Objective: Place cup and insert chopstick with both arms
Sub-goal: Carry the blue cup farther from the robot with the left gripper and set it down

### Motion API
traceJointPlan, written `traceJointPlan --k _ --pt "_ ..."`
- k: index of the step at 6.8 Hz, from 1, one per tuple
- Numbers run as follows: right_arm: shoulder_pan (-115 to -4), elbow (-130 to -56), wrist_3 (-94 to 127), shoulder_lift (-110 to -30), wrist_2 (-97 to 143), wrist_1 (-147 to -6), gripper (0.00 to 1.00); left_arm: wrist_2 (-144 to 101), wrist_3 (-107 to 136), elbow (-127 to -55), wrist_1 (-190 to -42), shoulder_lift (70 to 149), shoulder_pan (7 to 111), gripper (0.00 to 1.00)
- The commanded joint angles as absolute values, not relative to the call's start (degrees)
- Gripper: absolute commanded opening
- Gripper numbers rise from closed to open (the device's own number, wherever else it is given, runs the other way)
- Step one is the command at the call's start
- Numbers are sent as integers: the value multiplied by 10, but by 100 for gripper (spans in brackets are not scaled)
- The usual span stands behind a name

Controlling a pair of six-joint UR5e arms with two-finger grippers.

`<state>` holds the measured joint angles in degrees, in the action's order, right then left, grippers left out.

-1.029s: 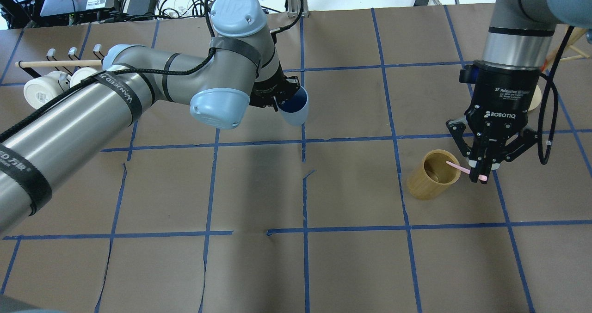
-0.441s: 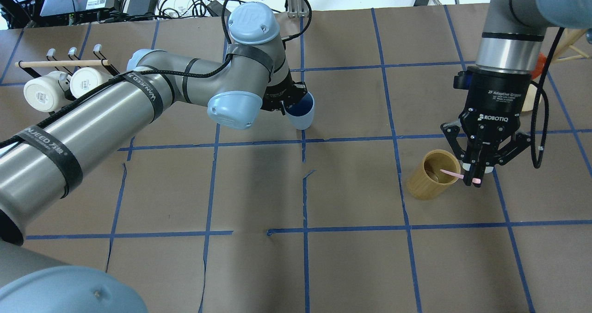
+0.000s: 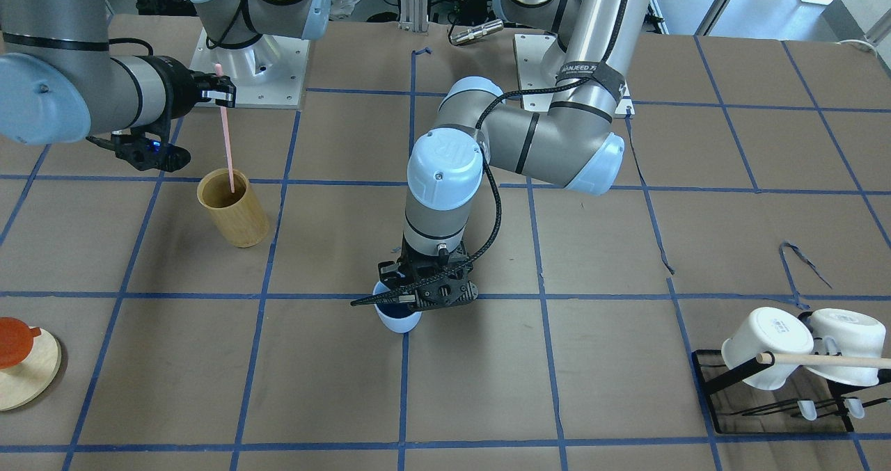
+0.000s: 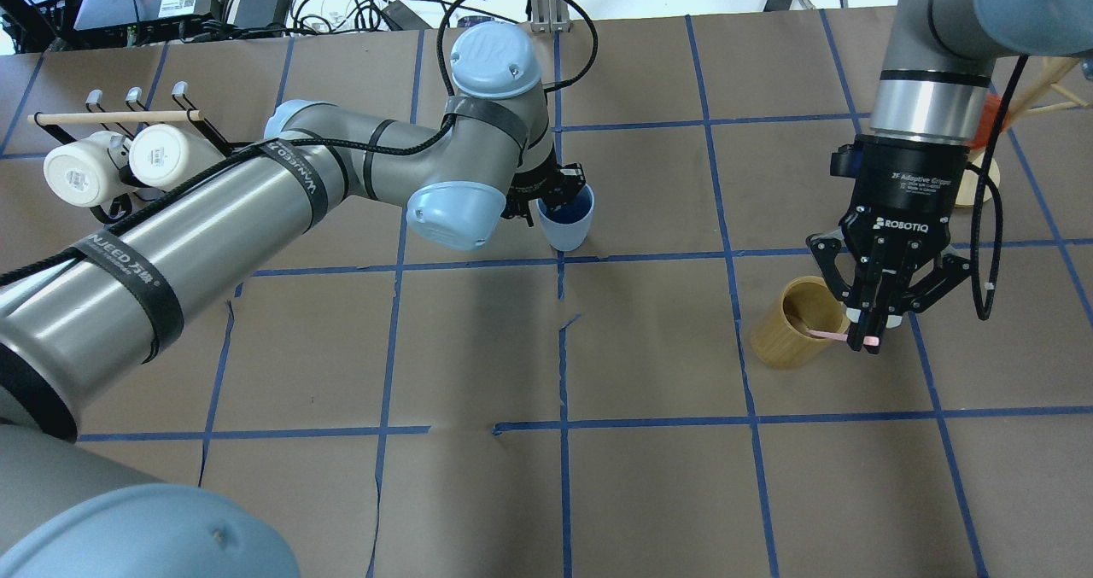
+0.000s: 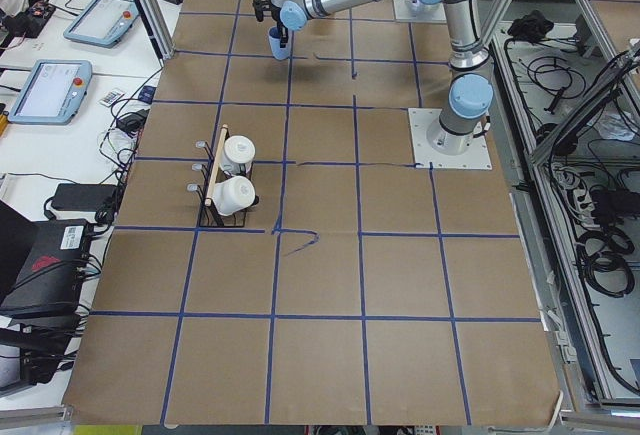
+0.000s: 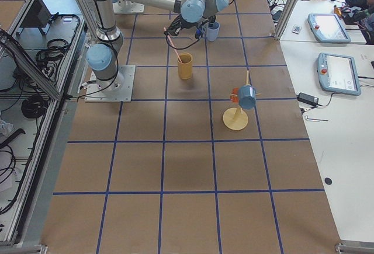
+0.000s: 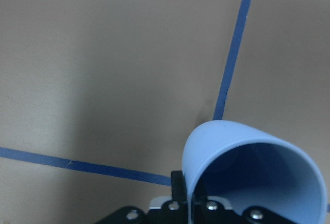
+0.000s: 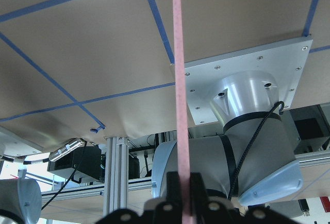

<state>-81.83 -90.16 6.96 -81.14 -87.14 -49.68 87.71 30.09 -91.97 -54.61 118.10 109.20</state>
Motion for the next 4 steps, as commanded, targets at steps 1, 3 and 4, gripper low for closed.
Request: traceJointPlan --k 1,3,4 --pt "-816 -900 72 -809 -860 -483 11 876 291 -897 -560 1155 1084 63" --pt "-815 -881 74 -809 -870 -476 11 898 234 -849 -694 1093 1057 74" --pt "-815 -856 74 -809 -871 -462 11 900 189 -838 -769 1064 1026 74"
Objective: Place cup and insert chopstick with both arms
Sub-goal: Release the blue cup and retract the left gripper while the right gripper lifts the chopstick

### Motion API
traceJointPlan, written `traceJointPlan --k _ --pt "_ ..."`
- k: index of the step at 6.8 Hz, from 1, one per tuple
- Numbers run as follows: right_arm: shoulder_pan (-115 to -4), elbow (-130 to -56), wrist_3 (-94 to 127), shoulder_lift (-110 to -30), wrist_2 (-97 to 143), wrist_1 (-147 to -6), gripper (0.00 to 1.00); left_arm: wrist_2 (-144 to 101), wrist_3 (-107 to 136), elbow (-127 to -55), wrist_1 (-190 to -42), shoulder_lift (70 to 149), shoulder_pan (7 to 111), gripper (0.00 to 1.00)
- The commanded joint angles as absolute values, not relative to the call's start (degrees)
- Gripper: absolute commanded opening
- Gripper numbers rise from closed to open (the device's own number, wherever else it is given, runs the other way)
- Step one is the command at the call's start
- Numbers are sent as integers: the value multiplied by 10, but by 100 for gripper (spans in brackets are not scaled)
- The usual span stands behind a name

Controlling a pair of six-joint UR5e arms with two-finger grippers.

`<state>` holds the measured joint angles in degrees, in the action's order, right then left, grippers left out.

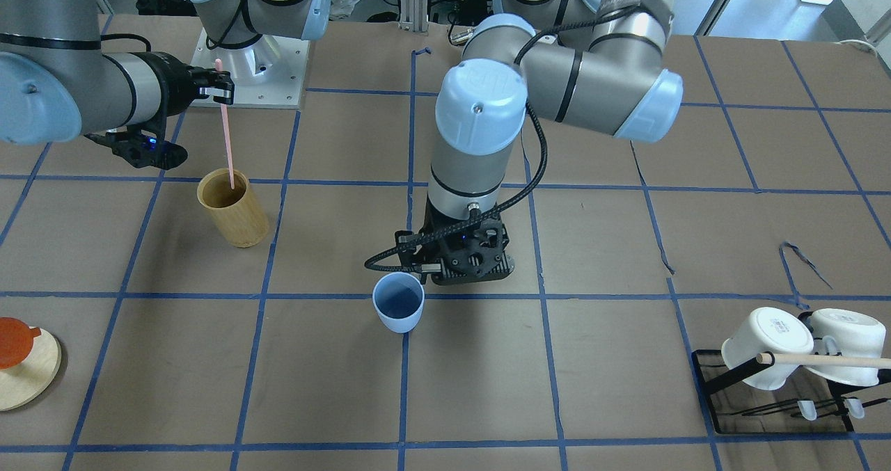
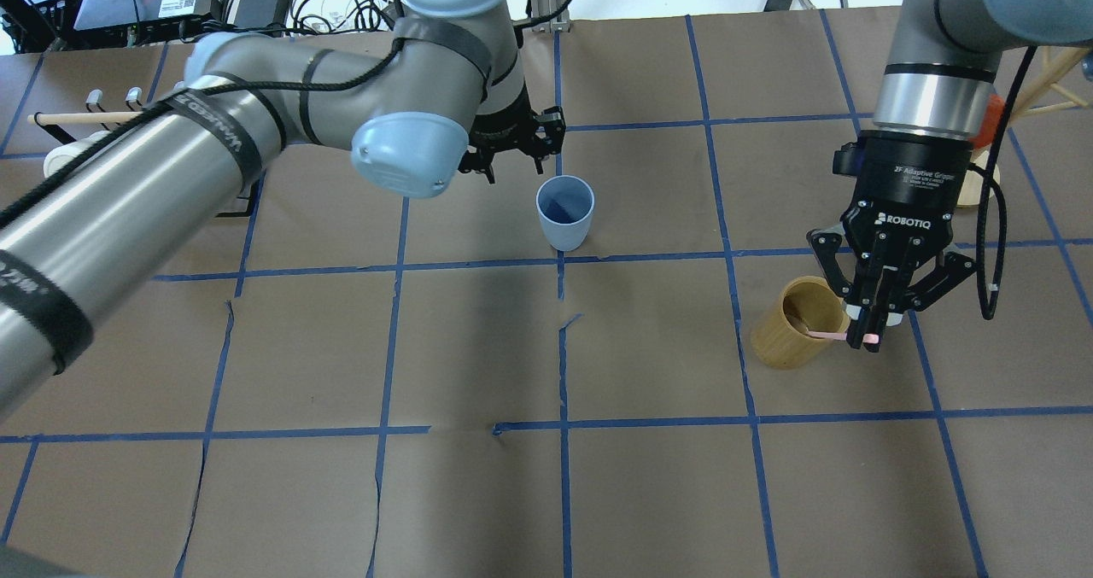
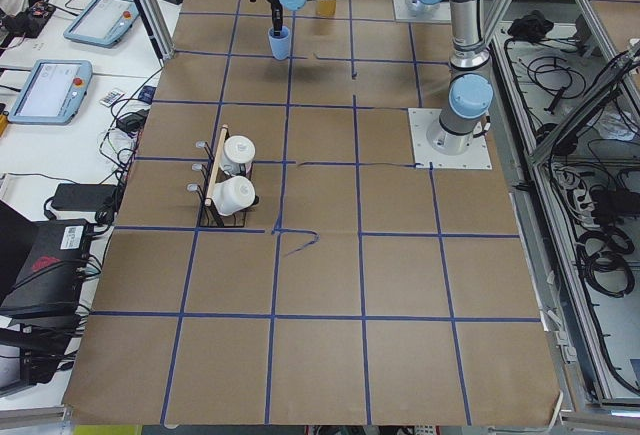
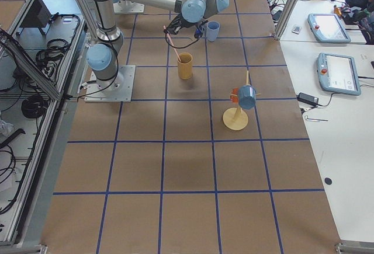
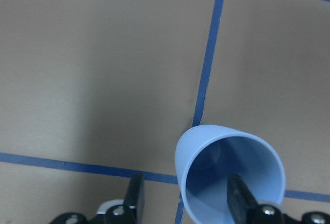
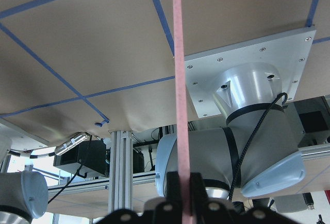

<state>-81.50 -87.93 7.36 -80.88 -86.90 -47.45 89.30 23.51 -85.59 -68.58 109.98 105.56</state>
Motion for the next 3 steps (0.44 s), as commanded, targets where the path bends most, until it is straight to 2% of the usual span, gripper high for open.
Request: traceJointPlan --k 1,2,3 --pt "-815 -827 74 -811 -870 -442 11 894 121 -845 -812 1031 996 74" --pt "-815 -797 73 -814 -863 -422 3 896 82 -842 -819 1002 985 79" --pt "-816 -765 73 -815 -854 -392 0 893 60 -846 -829 975 968 83"
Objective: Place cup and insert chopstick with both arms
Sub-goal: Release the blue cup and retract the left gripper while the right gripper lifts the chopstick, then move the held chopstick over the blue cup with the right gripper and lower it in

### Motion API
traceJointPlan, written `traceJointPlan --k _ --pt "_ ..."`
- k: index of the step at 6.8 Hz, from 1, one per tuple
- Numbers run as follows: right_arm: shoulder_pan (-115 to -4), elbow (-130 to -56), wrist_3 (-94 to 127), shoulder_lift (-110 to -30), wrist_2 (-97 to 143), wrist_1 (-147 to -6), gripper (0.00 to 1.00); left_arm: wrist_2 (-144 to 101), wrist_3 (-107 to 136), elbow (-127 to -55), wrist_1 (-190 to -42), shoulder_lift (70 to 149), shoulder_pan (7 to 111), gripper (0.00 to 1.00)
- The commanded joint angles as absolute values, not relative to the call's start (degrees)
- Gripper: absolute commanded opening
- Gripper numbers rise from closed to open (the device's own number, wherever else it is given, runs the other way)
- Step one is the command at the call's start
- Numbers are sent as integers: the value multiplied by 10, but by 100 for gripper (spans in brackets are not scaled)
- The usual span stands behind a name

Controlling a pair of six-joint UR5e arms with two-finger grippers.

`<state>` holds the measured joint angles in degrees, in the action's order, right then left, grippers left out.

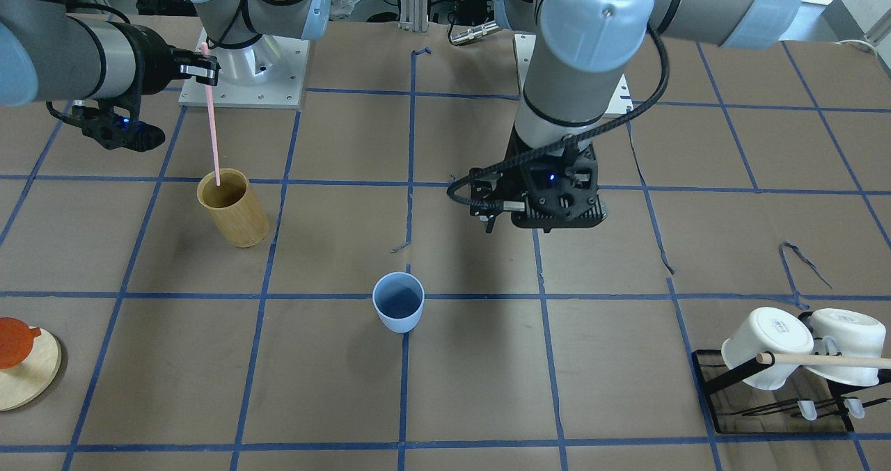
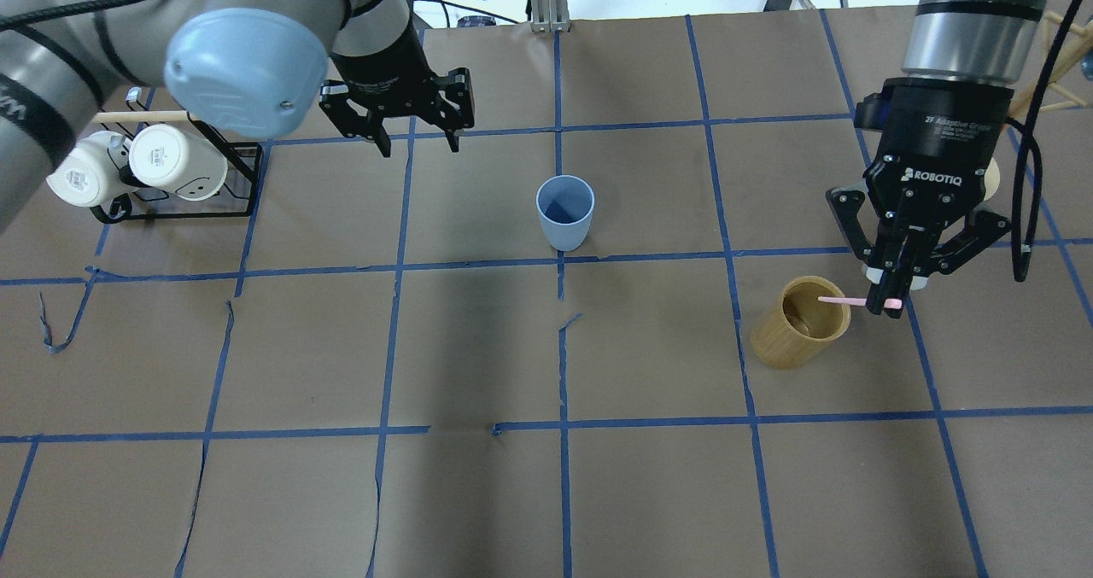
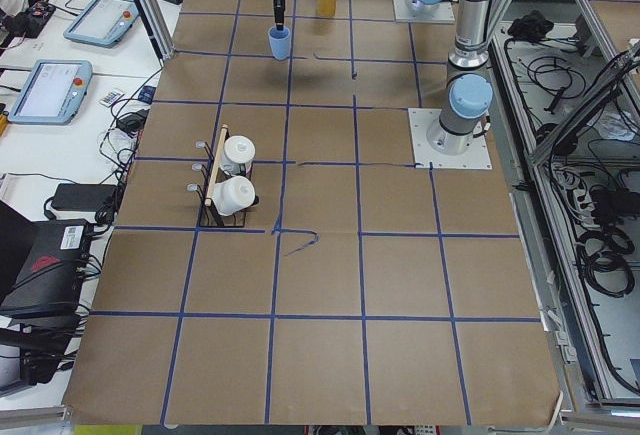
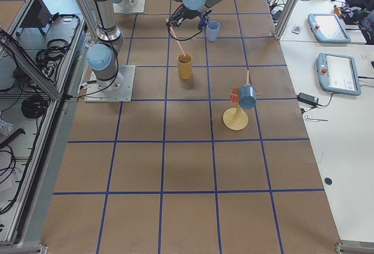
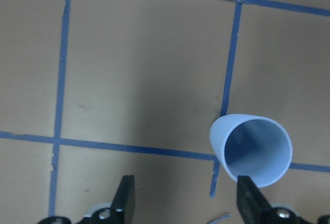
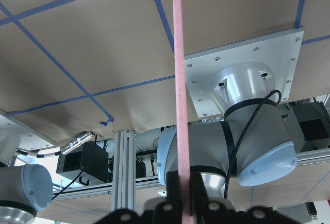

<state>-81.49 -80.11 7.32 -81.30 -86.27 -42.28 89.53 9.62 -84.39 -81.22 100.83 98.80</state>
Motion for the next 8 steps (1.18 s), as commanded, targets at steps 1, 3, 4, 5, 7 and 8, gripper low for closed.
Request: traceJointPlan --k 1,3,4,5,7,8 --pt "-817 -738 75 -815 -825 -372 0 896 54 -848 -828 968 964 89" --pt "-820 -716 188 -806 -676 -381 0 890 19 -854 -851 959 924 93" --pt "-830 -715 263 -791 -620 -430 0 892 18 -856 -852 959 917 95" --pt "-844 -715 312 -779 -564 -468 0 893 18 -860 -853 959 914 95" --pt "-880 -716 466 -744 -414 -602 0 894 18 -867 -853 955 913 97" --pt "-882 -720 487 -725 -362 -641 0 895 18 -867 -855 952 915 99"
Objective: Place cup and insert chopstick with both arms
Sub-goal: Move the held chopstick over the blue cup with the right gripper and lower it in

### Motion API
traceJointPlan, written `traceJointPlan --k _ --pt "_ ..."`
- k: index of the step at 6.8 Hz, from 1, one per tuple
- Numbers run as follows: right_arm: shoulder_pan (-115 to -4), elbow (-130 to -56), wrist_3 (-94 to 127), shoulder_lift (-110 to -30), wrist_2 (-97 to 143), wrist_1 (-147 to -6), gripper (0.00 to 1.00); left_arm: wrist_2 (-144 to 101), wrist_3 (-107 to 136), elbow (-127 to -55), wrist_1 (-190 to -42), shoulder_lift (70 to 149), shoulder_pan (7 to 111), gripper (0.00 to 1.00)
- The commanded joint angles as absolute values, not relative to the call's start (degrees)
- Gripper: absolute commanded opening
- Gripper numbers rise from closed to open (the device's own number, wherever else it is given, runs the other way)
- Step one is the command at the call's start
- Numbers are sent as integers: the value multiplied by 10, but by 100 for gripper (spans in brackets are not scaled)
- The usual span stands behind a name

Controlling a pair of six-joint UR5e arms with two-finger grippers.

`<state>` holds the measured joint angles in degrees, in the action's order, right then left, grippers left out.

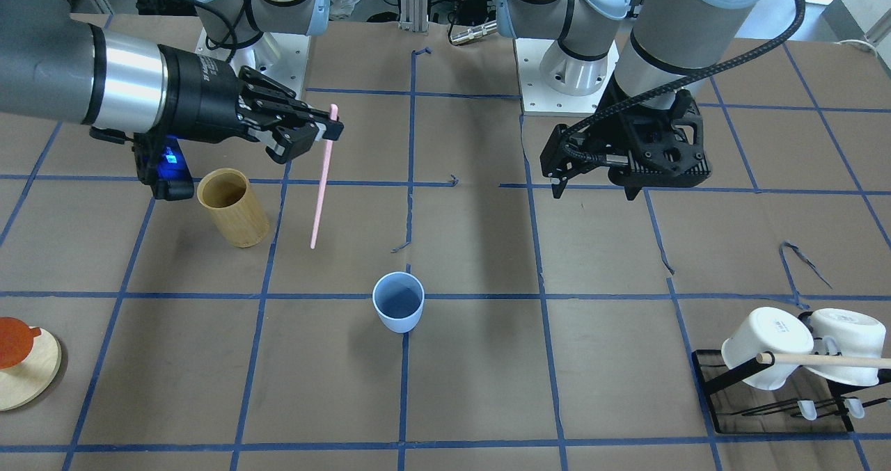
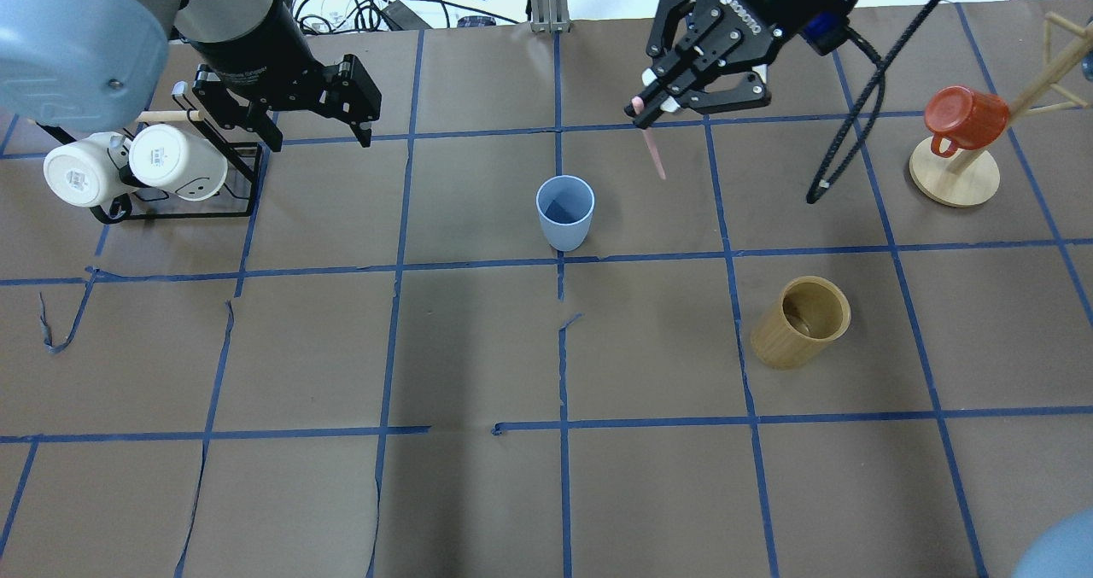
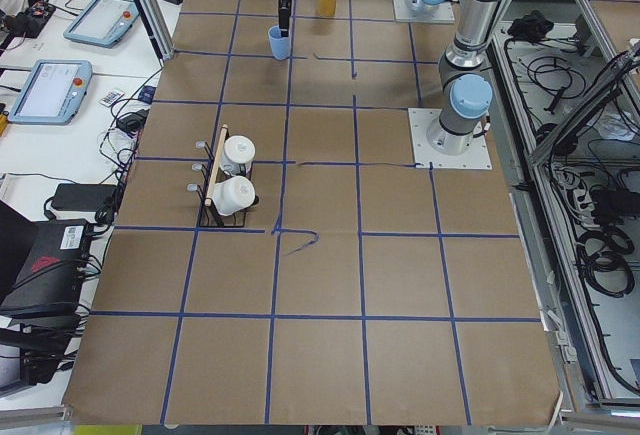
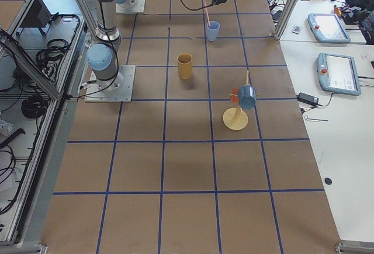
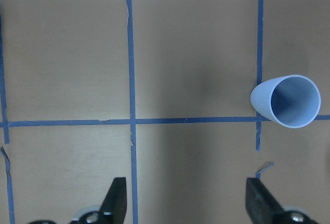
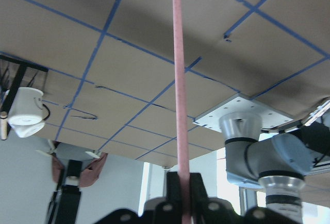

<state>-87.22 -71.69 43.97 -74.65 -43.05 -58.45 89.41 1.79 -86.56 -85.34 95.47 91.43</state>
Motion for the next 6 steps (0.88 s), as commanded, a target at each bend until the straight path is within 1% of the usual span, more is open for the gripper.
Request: traceJointPlan --k 1,3,6 --pt "-882 -720 487 -708 -335 -656 0 894 18 -868 -876 945 916 100" --pt "-882 -728 487 -687 -297 -659 0 895 18 -860 -916 925 917 100" --pt "-882 -771 488 -666 -261 -690 0 896 18 -864 -919 911 915 100"
